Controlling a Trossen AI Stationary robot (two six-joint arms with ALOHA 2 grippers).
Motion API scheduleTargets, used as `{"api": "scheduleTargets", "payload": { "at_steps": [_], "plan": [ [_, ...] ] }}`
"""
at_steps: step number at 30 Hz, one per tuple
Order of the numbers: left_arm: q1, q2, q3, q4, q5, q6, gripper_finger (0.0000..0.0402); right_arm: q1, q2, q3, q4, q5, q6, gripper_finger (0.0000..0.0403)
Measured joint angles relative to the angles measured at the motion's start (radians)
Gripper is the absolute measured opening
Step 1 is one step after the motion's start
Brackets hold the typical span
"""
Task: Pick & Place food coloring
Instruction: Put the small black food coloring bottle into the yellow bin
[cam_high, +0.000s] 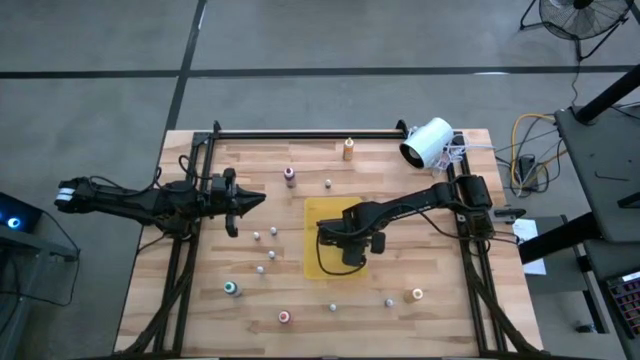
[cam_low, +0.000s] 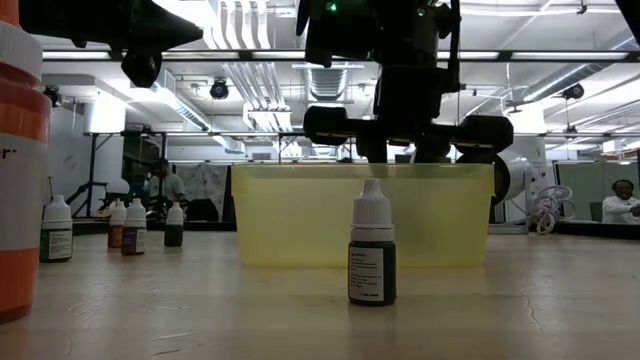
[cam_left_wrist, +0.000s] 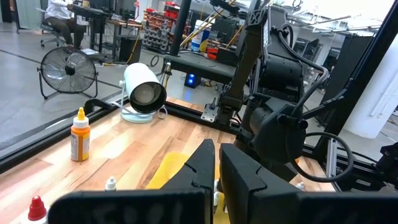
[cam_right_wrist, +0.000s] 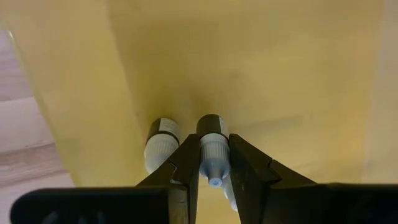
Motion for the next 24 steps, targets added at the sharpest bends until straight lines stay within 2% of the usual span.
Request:
{"api": "scheduleTargets", "payload": {
  "at_steps": [24],
  "plan": [
    [0.000,0.000,0.000,0.000,0.000,0.000,0.0000,0.000,-0.001,0.001,-0.006,-0.001,-0.030,0.0059]
  ]
}}
